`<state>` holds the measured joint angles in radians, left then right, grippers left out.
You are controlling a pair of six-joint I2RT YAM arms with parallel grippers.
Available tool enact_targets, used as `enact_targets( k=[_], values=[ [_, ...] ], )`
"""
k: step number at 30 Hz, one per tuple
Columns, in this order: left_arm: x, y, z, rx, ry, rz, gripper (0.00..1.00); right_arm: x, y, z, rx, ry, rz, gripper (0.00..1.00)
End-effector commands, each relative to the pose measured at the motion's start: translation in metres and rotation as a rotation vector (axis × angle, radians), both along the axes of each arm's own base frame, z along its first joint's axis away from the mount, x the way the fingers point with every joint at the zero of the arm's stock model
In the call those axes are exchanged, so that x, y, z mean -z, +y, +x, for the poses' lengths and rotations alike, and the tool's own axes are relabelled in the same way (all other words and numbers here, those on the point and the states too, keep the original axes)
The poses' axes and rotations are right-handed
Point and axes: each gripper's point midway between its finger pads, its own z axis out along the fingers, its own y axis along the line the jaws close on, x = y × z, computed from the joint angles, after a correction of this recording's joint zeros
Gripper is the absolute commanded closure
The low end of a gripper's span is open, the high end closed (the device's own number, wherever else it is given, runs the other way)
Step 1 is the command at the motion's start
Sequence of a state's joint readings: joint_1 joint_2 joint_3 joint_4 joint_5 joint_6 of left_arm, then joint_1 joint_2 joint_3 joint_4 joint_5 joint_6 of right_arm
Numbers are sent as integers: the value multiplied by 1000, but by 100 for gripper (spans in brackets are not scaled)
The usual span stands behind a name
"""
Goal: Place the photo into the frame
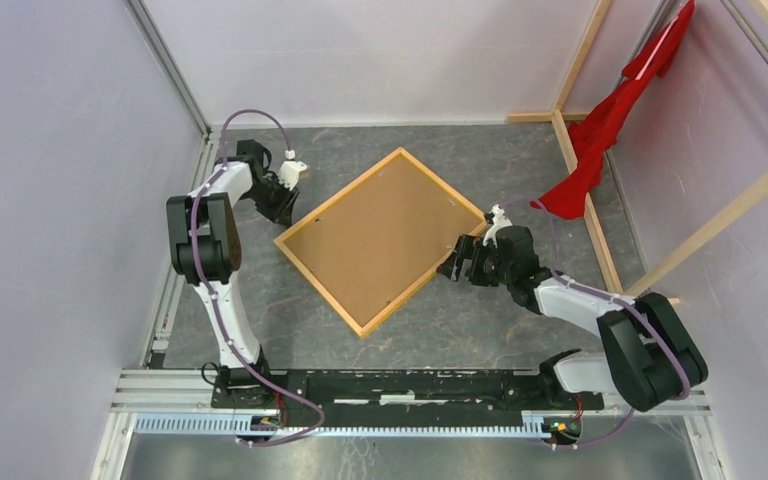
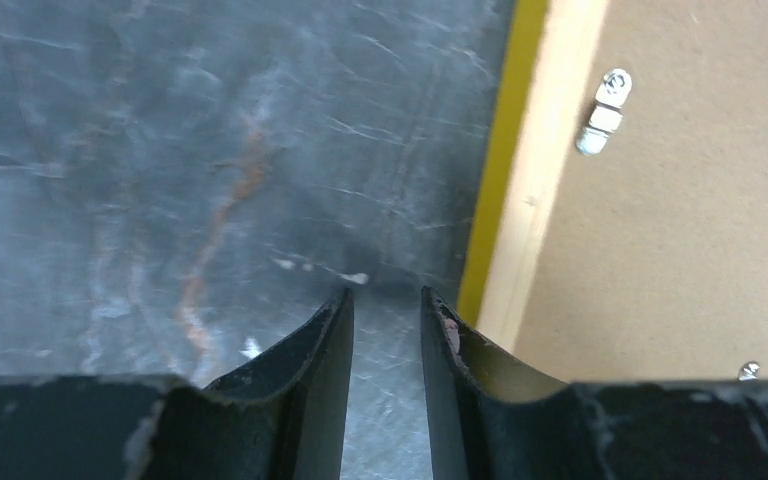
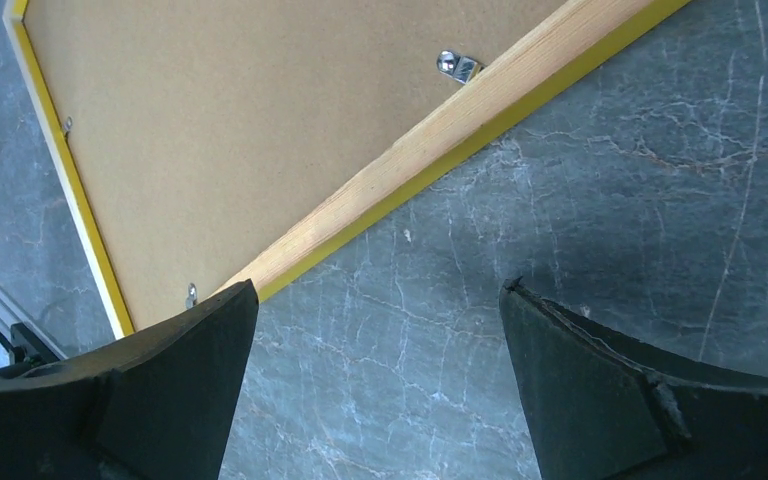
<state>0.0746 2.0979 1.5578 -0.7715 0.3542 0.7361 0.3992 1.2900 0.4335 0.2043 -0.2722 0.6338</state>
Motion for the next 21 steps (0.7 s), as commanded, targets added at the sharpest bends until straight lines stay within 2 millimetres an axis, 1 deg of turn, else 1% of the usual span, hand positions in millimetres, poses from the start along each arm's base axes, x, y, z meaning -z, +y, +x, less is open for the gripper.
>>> enact_targets(
  k=[1, 5, 8, 12, 14, 15, 17, 18, 20, 21],
  values=[
    [5, -18, -36, 73, 67, -77, 62, -7, 12, 18, -2, -26, 45, 2],
    [9, -30, -67, 157, 93, -123, 65, -8, 14, 34, -7, -29, 34, 2],
    [7, -47, -97, 238, 124, -191, 66, -11, 5, 52, 14, -43, -1, 2],
    [11, -74, -146, 364, 190, -198, 65, -9, -15, 67, 63, -43, -50, 2],
    [13, -89, -172, 426, 221, -193, 65, -7, -30, 73, 101, -43, -85, 2],
    [14, -95, -181, 444, 232, -191, 64, -7, -36, 75, 116, -40, -104, 2],
    [12, -104, -192, 468, 239, -196, 62, -7, -50, 80, 150, -41, -150, 2],
    [9, -107, -194, 474, 234, -199, 61, -7, -58, 82, 172, -41, -181, 2],
    [4, -110, -193, 470, 227, -205, 60, -13, -68, 87, 205, -56, -228, 2],
    [2, -109, -192, 469, 225, -196, 59, -18, -74, 89, 227, -63, -254, 2]
  ],
)
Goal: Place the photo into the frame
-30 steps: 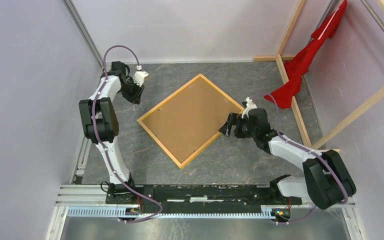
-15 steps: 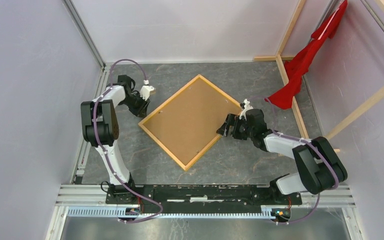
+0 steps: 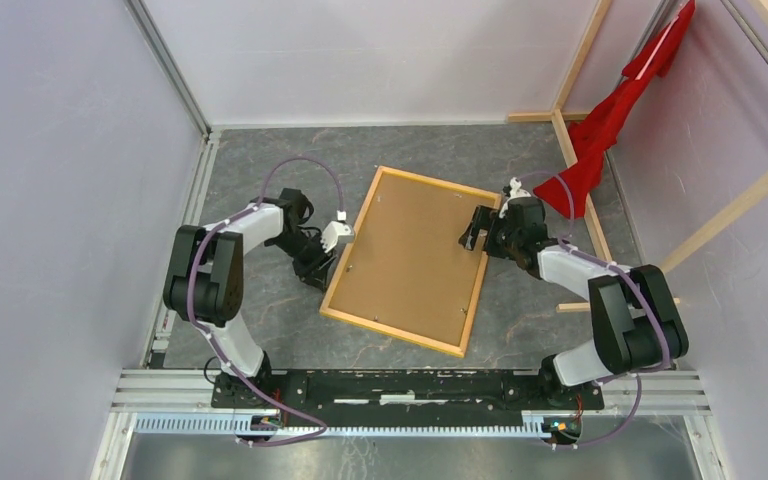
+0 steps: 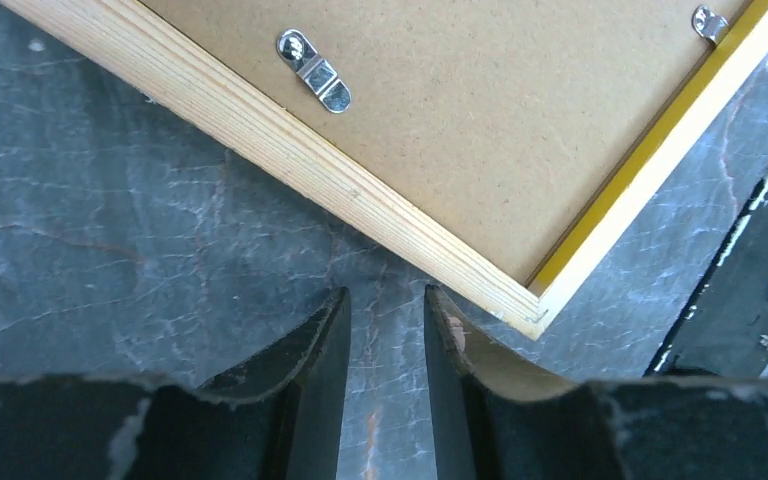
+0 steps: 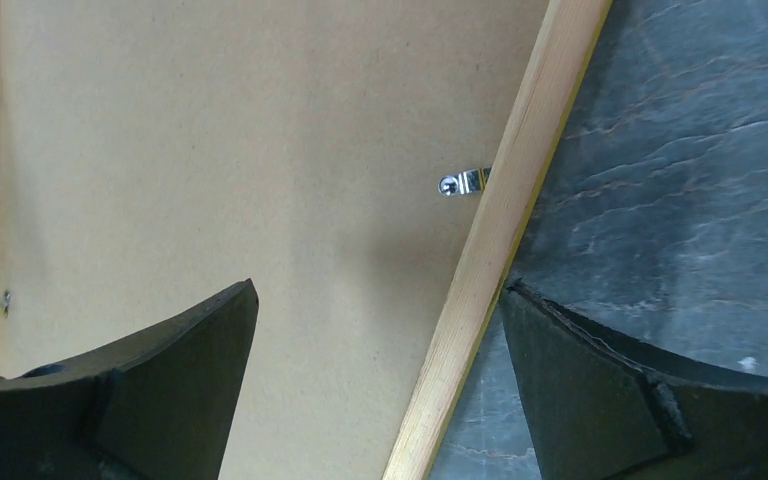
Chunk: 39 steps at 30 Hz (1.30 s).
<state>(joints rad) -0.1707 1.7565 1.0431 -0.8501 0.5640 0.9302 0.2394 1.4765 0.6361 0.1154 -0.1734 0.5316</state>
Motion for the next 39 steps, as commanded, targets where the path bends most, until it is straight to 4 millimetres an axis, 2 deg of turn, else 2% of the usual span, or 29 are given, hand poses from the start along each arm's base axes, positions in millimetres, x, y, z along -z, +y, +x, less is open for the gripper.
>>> enact_targets(
  k=[1, 4, 6, 8, 11, 13, 16, 21, 29, 32, 39],
  values=[
    [-2, 2, -14, 23, 44, 7, 59, -29, -22, 19, 63, -75, -122, 2],
    [-10, 11, 5, -49, 25, -2, 58, -51, -26, 21, 88, -144, -122, 2],
    [-20, 13, 19, -103, 44, -50, 58, -68, -15, 20, 60, -197, -81, 3],
    [-29, 9, 24, -138, 101, -109, 57, -84, 12, 15, -8, -250, -18, 4],
    [-34, -8, 25, -148, 151, -174, 52, -97, 72, -3, -173, -297, 55, 5],
    [-32, -17, 22, -137, 178, -183, 49, -98, 109, -17, -275, -305, 99, 5],
    [-26, -24, 17, -119, 205, -184, 49, -91, 154, -39, -387, -290, 154, 6],
    [-17, -24, 15, -111, 219, -177, 54, -86, 208, -64, -527, -278, 204, 7],
    [-3, -22, 13, -118, 241, -159, 61, -84, 258, -77, -622, -259, 280, 8],
    [1, -20, 13, -125, 245, -146, 63, -76, 274, -79, -650, -243, 285, 8],
    [1, -19, 15, -127, 233, -141, 66, -61, 299, -79, -688, -212, 290, 9]
  ],
)
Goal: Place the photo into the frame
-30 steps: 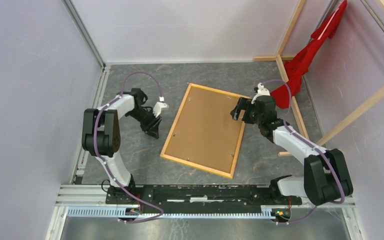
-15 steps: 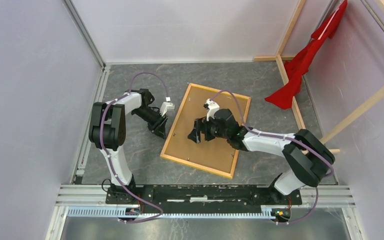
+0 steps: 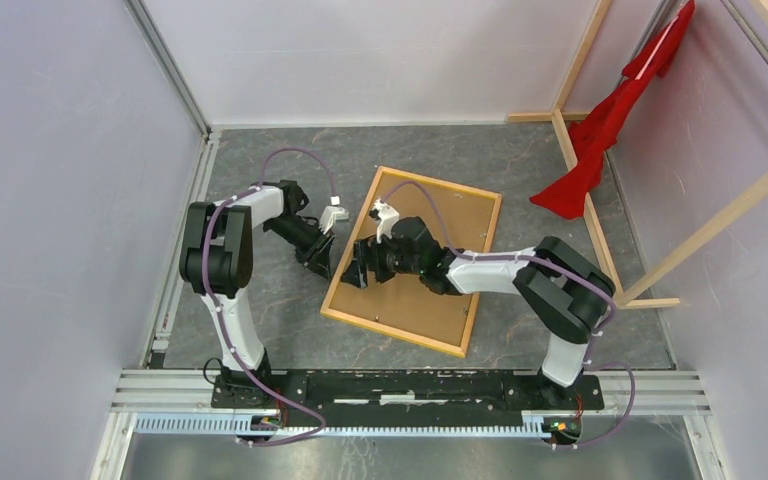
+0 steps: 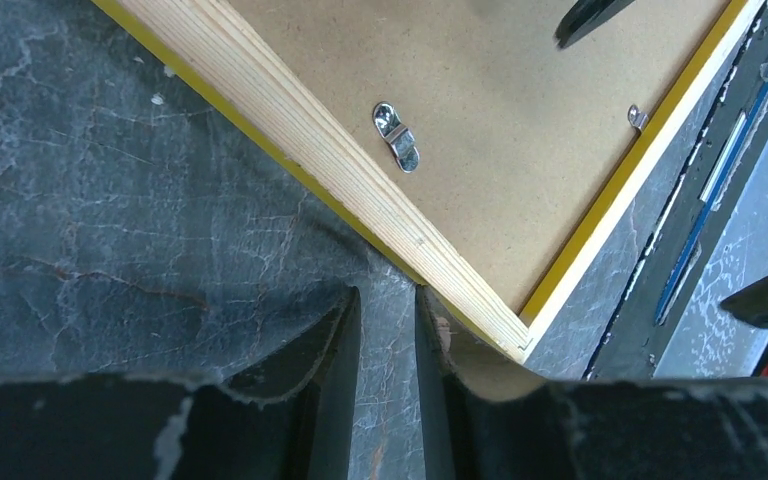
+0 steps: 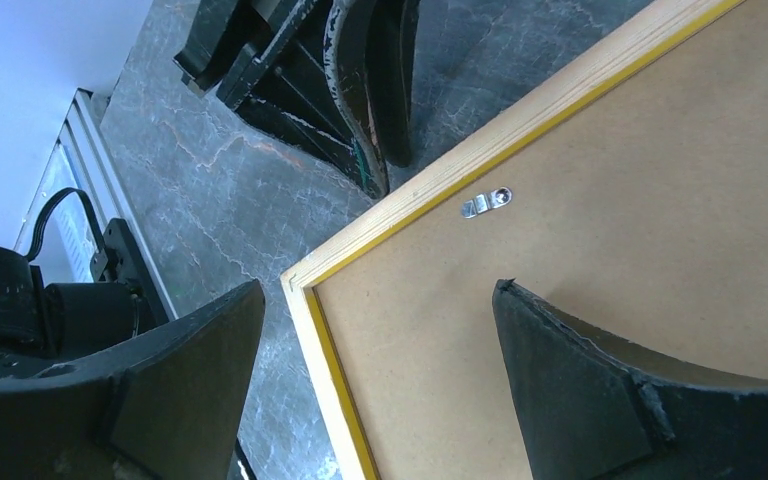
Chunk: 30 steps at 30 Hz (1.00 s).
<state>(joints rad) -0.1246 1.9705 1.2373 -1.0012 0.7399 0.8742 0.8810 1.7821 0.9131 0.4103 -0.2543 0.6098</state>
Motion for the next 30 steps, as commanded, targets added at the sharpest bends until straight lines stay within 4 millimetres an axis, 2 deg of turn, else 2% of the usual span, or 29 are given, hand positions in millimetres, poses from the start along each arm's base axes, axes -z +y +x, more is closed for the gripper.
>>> enact_targets(
  k=[1, 6, 9, 18, 28, 30],
  values=[
    [1, -1, 2, -15, 3, -2, 65, -19, 26, 5, -34, -30, 78, 9],
    [-16, 2, 0, 37, 3, -38, 57, -11, 36, 0, -59, -13, 82, 10],
    [-22, 1, -5, 58, 22, -67, 54, -6, 40, -2, -64, -7, 80, 10],
    [-6, -3, -4, 3, 60, -59, 59, 10, 39, 1, -48, -5, 48, 11],
    [-8, -8, -7, 13, 62, -68, 61, 22, 40, 4, -34, 1, 31, 12],
    [-12, -9, -9, 29, 61, -78, 58, 22, 40, 6, -33, 0, 32, 11]
  ],
)
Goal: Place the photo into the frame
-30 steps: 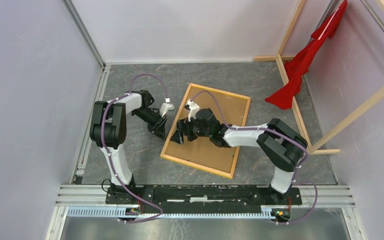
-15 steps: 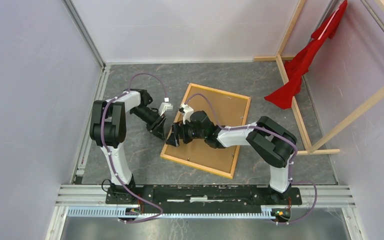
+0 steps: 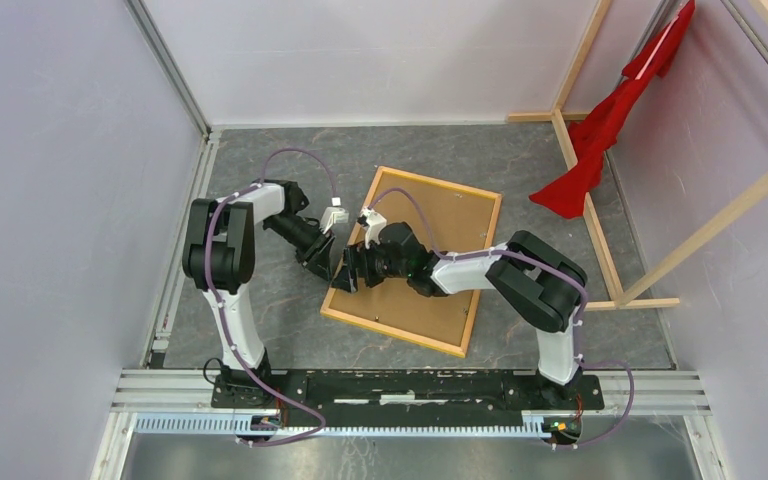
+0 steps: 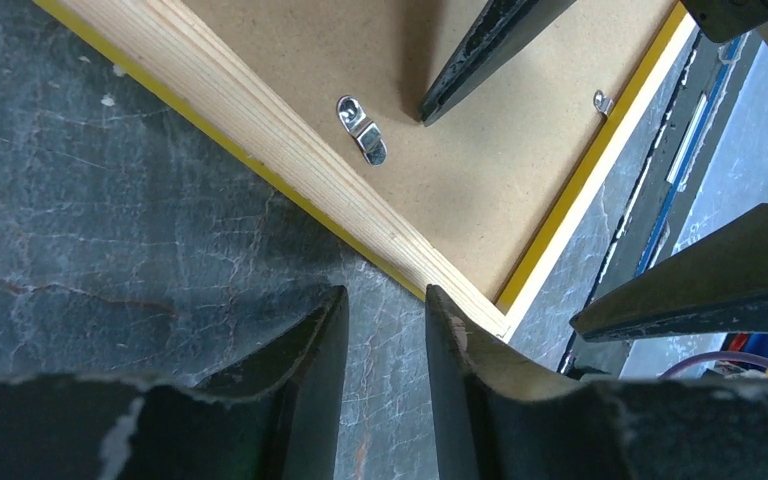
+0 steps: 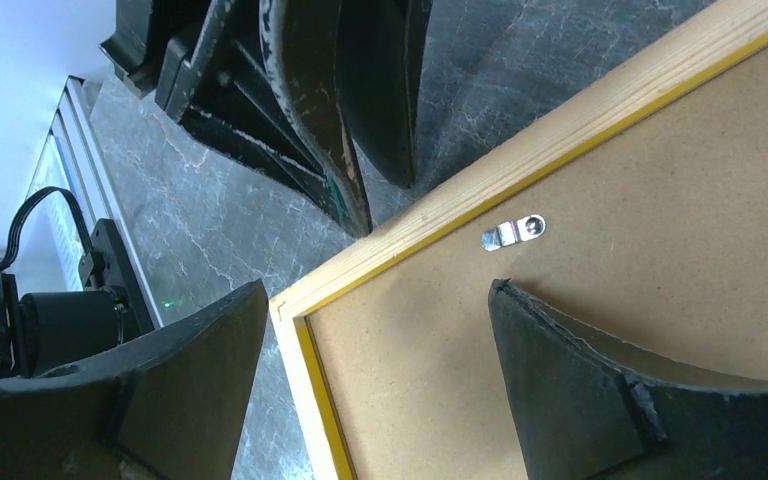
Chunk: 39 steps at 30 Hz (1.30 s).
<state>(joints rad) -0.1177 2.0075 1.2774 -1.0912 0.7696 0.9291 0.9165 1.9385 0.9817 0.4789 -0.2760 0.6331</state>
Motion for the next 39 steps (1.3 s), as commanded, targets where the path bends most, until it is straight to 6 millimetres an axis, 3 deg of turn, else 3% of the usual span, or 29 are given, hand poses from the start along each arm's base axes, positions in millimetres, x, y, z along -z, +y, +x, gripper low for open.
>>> enact_targets(
  k=[1, 7, 18, 39],
  values=[
    [-10, -8, -4, 12, 13, -51, 56, -10, 12, 11, 12, -39, 34, 12],
    [-11, -9, -6, 24, 14, -58, 55, -9, 13, 11, 13, -37, 36, 12],
    [17, -9, -5, -9, 35, 14, 65, 1, 11, 14, 24, -38, 9, 13],
    [19, -8, -8, -4, 40, 18, 77, 18, 5, 25, 68, -51, -42, 14]
  ],
)
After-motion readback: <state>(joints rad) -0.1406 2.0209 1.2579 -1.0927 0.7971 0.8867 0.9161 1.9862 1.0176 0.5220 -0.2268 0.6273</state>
